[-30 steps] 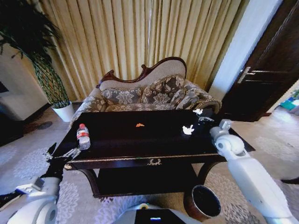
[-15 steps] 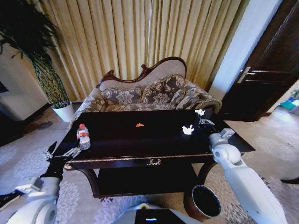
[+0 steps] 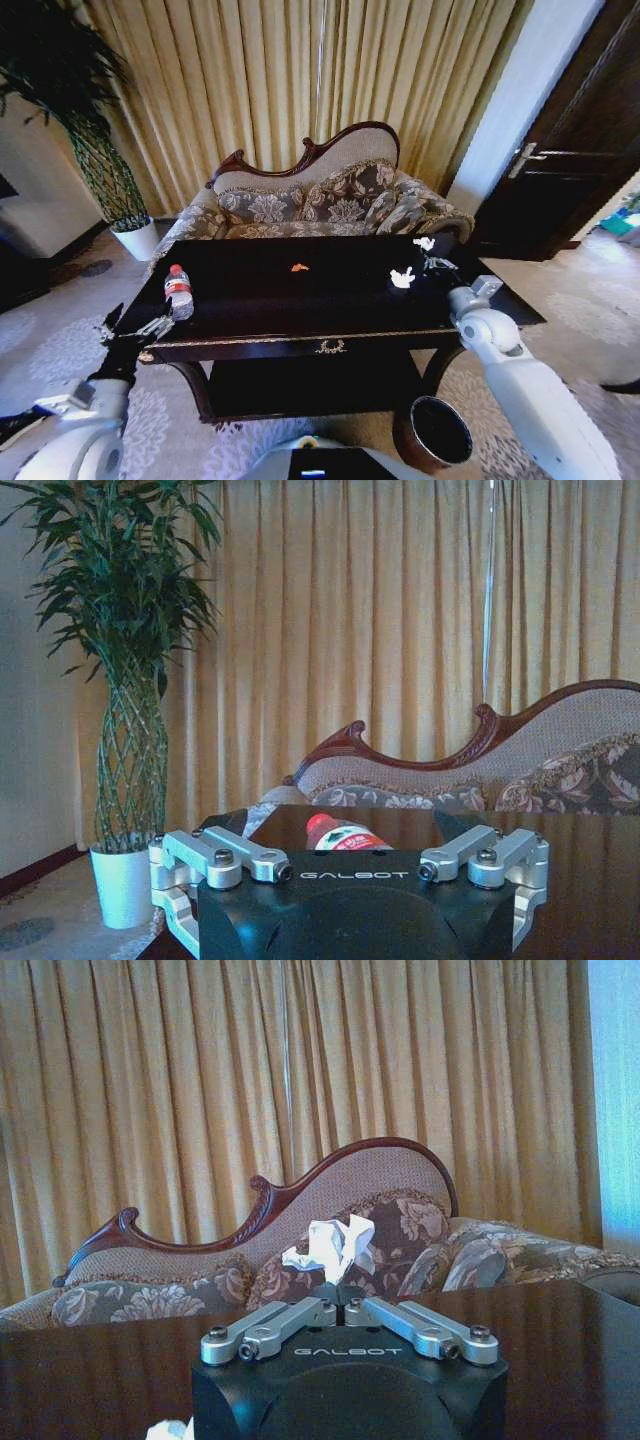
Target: Move to the front of the table and place the trash on the table into the trash bin.
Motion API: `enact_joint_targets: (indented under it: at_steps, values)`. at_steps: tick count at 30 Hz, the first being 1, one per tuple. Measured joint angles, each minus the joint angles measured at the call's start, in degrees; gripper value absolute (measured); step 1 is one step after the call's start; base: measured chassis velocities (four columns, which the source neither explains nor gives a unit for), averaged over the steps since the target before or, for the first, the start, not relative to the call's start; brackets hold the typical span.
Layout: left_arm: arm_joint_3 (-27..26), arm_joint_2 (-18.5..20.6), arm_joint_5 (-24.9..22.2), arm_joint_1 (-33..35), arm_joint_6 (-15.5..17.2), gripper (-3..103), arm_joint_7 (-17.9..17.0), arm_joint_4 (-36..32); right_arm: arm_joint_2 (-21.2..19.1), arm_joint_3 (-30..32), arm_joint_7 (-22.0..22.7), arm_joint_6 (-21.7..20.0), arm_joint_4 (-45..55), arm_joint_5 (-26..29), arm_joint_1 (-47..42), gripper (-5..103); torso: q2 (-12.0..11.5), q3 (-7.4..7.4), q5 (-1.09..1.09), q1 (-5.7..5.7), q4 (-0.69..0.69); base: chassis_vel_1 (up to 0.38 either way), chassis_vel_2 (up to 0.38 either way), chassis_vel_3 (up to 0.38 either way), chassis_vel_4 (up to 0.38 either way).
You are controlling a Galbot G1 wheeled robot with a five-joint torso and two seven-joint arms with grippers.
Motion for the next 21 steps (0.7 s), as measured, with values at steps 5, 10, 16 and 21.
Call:
enact_joint_targets:
  at_steps: [5, 10, 16, 21]
  values:
    - [0.01, 0.00, 0.05, 0.01, 0.05, 100, 0.03, 0.01, -0.26, 0.02, 0.09, -0.18, -0.04, 0.00, 0.13, 0, 0.00, 0.00, 0.00, 0.00, 0.01, 0.054, -0.064, -0.055, 0.089]
    - [0.05, -0.09, 0.09, 0.08, 0.07, 100, 0.06, -0.04, -0.39, 0.02, 0.12, -0.23, -0.05, 0.01, 0.24, 0, 0.00, 0.00, 0.00, 0.00, 0.00, 0.101, -0.106, -0.120, 0.108]
    - [0.02, -0.12, 0.12, 0.16, 0.07, 100, 0.11, -0.07, -0.32, -0.06, 0.15, -0.26, -0.02, 0.03, 0.21, 0, 0.00, 0.00, 0.00, -0.01, 0.00, 0.135, -0.139, -0.132, 0.128]
    - [0.04, -0.12, 0.12, 0.16, 0.07, 100, 0.20, -0.08, -0.30, -0.07, 0.17, -0.38, 0.09, 0.03, 0.08, 0, 0.00, 0.00, 0.00, -0.01, 0.00, 0.111, -0.113, -0.122, 0.122]
